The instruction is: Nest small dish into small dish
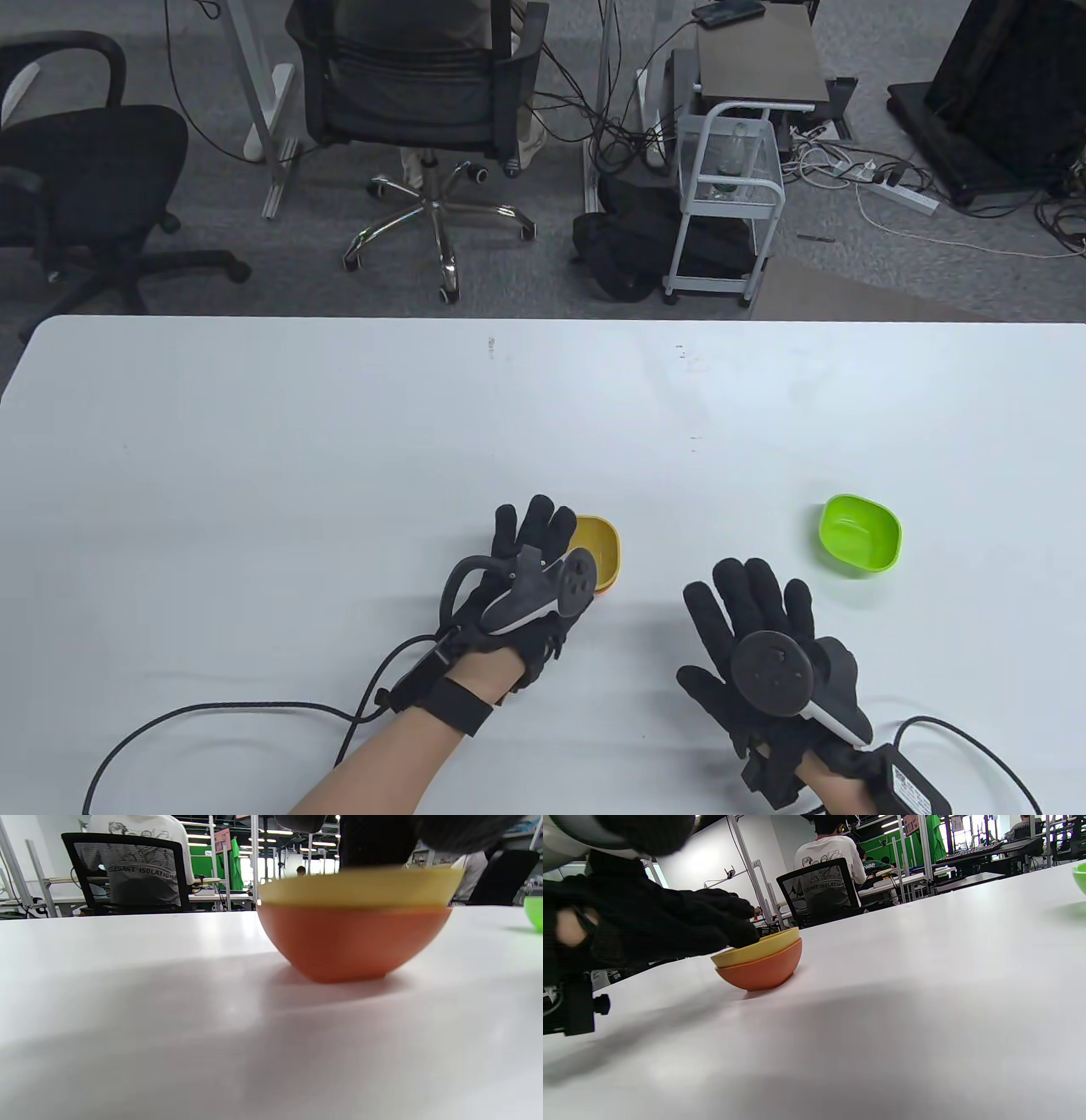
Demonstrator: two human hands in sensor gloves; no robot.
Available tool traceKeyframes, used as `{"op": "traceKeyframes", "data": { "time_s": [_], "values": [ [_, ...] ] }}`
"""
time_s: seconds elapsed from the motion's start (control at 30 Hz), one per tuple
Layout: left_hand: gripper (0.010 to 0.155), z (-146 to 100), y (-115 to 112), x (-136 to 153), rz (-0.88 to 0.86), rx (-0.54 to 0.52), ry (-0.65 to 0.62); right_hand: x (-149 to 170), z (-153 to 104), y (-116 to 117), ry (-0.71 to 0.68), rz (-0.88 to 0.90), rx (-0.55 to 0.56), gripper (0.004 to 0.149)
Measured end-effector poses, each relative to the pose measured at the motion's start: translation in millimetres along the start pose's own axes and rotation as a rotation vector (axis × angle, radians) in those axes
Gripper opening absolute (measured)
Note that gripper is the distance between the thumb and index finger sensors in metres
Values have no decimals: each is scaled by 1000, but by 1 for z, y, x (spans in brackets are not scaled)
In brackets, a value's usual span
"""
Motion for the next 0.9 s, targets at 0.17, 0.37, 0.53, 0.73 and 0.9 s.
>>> {"op": "traceKeyframes", "data": {
  "time_s": [0.17,0.37,0.53,0.73,0.9],
  "values": [
    [60,-21,23,12,-41,-35,-11,0,-1,-2,-15,15,27,83],
    [65,-56,36,38,-16,-70,-11,-1,-1,-2,-25,23,28,83],
    [68,-84,32,59,-3,-79,-12,-1,0,0,-32,27,24,83],
    [74,-116,13,77,-15,-48,-25,-2,0,2,-32,27,11,83],
    [78,-128,-4,82,-126,39,-34,-4,1,6,-41,23,-2,83]
  ]
}}
Point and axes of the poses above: the tracker on the back of each hand, its own x axis roughly to the little-finger side, its own z axis roughly from the wrist to the fingertips, y = z × x, the point moved 1 cm from there along z, roughly from the wrist to the fingertips
